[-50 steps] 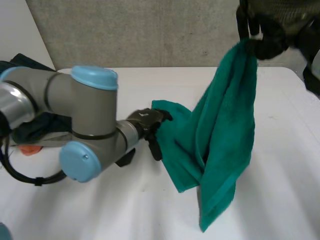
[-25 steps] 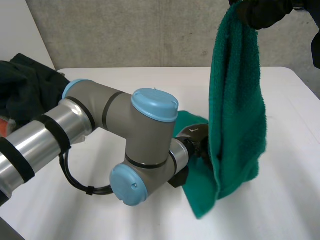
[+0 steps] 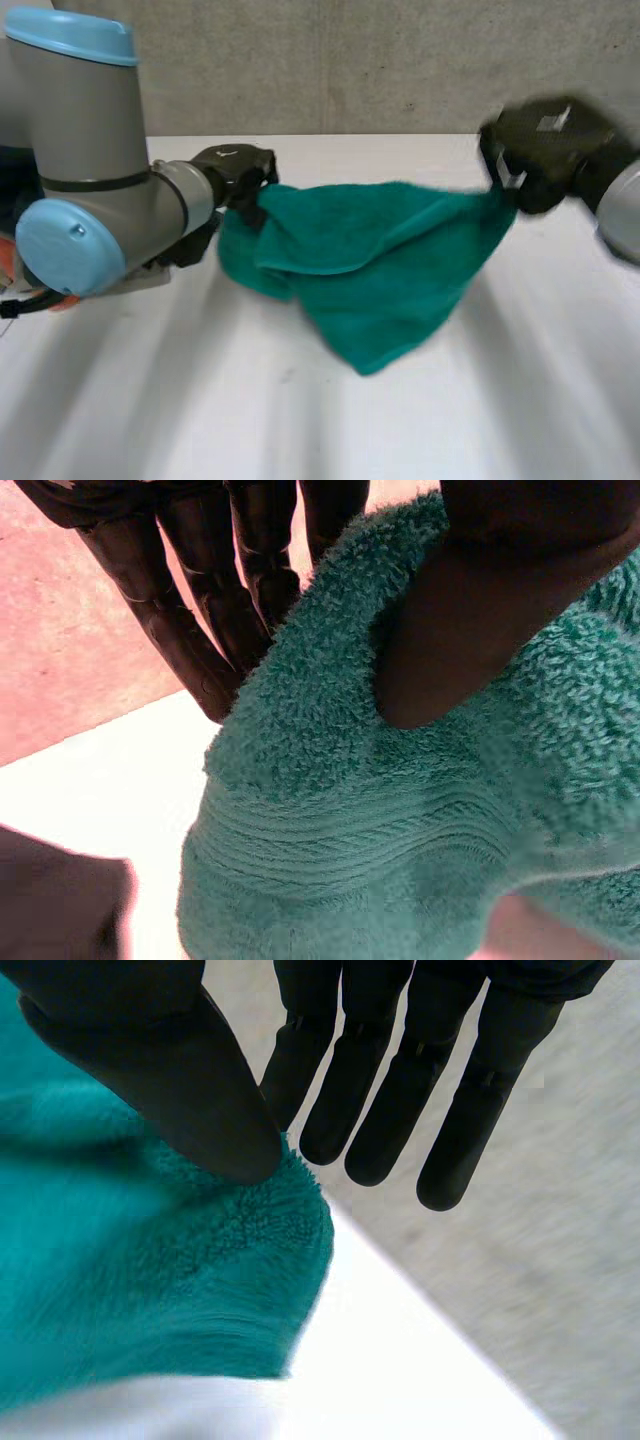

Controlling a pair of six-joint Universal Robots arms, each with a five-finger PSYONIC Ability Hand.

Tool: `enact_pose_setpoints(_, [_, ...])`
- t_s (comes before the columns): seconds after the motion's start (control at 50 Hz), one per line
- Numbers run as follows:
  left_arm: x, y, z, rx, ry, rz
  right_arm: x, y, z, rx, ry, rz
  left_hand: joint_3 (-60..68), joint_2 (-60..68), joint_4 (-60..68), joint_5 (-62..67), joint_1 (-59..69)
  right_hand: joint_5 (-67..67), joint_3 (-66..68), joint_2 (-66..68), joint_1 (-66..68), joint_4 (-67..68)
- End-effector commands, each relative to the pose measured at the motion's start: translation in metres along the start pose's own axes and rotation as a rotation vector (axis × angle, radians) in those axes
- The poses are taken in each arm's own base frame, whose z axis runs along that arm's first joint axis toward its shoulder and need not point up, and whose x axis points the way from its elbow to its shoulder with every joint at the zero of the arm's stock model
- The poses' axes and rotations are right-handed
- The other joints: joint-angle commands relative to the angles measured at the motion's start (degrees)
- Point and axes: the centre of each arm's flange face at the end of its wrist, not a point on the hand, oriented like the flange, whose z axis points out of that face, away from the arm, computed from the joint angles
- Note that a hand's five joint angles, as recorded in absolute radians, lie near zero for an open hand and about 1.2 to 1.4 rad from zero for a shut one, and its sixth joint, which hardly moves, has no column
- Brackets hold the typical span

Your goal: Fold the laundry.

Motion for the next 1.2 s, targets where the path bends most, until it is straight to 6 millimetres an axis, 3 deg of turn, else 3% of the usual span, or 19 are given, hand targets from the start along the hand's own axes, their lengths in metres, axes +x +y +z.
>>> enact_pose_setpoints(0.02, [-0.024, 0.036, 0.039, -0.115, -0.123, 0.275, -0.043, 0.087, 0.026, -0.165, -0.178, 0.016, 12.35, 11.73, 11.64, 14.79, 14.11, 12.39, 11.80, 12.62, 15.31, 11.33])
enact_pose_setpoints(0.08, [-0.028, 0.058, 0.063, -0.151, -0.168, 0.340, -0.060, 0.110, 0.036, -0.162, -0.203, 0.015, 12.35, 11.73, 11.64, 14.79, 14.11, 12.39, 11.80, 12.62, 15.31, 11.33])
enact_pose_setpoints(0.14, [-0.023, 0.068, 0.072, -0.168, -0.161, 0.367, -0.069, 0.119, 0.045, -0.139, -0.199, 0.015, 12.35, 11.73, 11.64, 14.79, 14.11, 12.39, 11.80, 12.62, 15.31, 11.33])
enact_pose_setpoints(0.2, [-0.011, 0.068, 0.072, -0.167, -0.137, 0.368, -0.071, 0.120, 0.053, -0.112, -0.164, 0.028, -2.37, -3.00, -3.08, 0.06, -0.62, 11.87, 11.27, 12.10, 14.79, 10.81])
enact_pose_setpoints(0.22, [-0.008, 0.067, 0.070, -0.167, -0.132, 0.365, -0.071, 0.119, 0.054, -0.110, -0.154, 0.032, -11.09, -11.72, -11.80, -8.66, -9.34, 3.20, 2.61, 3.44, 6.12, 2.15])
enact_pose_setpoints(0.24, [-0.006, 0.060, 0.064, -0.157, -0.134, 0.353, -0.068, 0.114, 0.055, -0.102, -0.130, 0.049, -22.67, -23.29, -23.38, -20.23, -20.91, -18.87, -19.46, -18.63, -15.95, -19.92])
enact_pose_setpoints(0.28, [-0.005, 0.052, 0.057, -0.140, -0.134, 0.336, -0.063, 0.106, 0.054, -0.091, -0.102, 0.073, -32.99, -33.62, -33.70, -30.56, -31.24, -39.68, -40.27, -39.45, -36.76, -40.74])
enact_pose_setpoints(0.3, [-0.005, 0.049, 0.054, -0.133, -0.136, 0.325, -0.061, 0.102, 0.054, -0.083, -0.093, 0.078, -39.38, -40.00, -40.08, -36.94, -37.62, -42.94, -43.54, -42.71, -40.02, -44.00])
enact_pose_setpoints(0.32, [-0.007, 0.040, 0.047, -0.108, -0.143, 0.305, -0.055, 0.094, 0.053, -0.069, -0.068, 0.093, -55.59, -56.22, -56.30, -53.16, -53.84, -45.47, -46.07, -45.24, -42.55, -46.53])
enact_pose_setpoints(0.34, [-0.008, 0.037, 0.043, -0.098, -0.143, 0.298, -0.053, 0.090, 0.052, -0.067, -0.059, 0.104, -57.65, -58.27, -58.36, -55.21, -55.89, -46.33, -46.92, -46.10, -43.41, -47.39])
enact_pose_setpoints(0.46, [-0.028, 0.016, 0.007, -0.053, -0.185, 0.245, -0.038, 0.082, 0.041, -0.179, -0.015, 0.146, -57.65, -58.27, -58.36, -55.21, -55.89, -54.91, -55.50, -54.68, -51.99, -55.97])
enact_pose_setpoints(0.58, [-0.041, 0.016, -0.026, -0.019, -0.189, 0.219, -0.033, 0.097, 0.032, -0.380, 0.003, 0.209, -56.78, -57.40, -57.49, -54.34, -55.02, -55.76, -56.35, -55.52, -52.84, -56.81])
enact_pose_setpoints(0.64, [-0.049, 0.026, -0.040, -0.029, -0.194, 0.200, -0.042, 0.111, 0.028, -0.479, -0.023, 0.235, -42.34, -42.97, -43.05, -39.91, -40.59, -55.93, -56.52, -55.69, -53.01, -56.98])
enact_pose_setpoints(0.74, [-0.058, 0.067, -0.043, -0.127, -0.117, 0.146, -0.060, 0.134, 0.033, -0.478, -0.052, 0.230, -33.55, -34.17, -34.26, -31.11, -31.79, -55.26, -55.85, -55.02, -52.34, -56.32])
enact_pose_setpoints(0.86, [-0.058, 0.111, -0.017, -0.250, -0.001, 0.080, -0.073, 0.149, 0.039, -0.458, -0.073, 0.213, -49.48, -50.10, -50.18, -47.04, -47.72, -50.07, -50.66, -49.83, -47.15, -51.12])
enact_pose_setpoints(0.92, [-0.061, 0.117, -0.005, -0.252, 0.001, 0.072, -0.078, 0.153, 0.039, -0.455, -0.085, 0.212, -51.89, -52.51, -52.59, -49.45, -50.13, -46.02, -46.61, -45.78, -43.10, -47.07])
enact_pose_setpoints(1.0, [-0.065, 0.116, 0.014, -0.218, -0.025, 0.050, -0.085, 0.154, 0.038, -0.436, -0.110, 0.210, -52.73, -53.35, -53.43, -50.29, -50.97, -16.97, -17.57, -16.74, -14.06, -18.03])
enact_pose_setpoints(1.04, [-0.066, 0.110, 0.022, -0.190, -0.046, 0.039, -0.087, 0.154, 0.039, -0.411, -0.113, 0.211, -54.07, -54.70, -54.78, -51.64, -52.32, 11.26, 10.66, 11.49, 14.17, 10.20])
enact_pose_setpoints(1.2, [-0.048, 0.105, 0.046, -0.154, -0.033, 0.087, -0.085, 0.147, 0.038, -0.364, -0.098, 0.208, -54.08, -54.70, -54.78, -51.64, -52.32, 12.39, 11.80, 12.62, 15.31, 11.33])
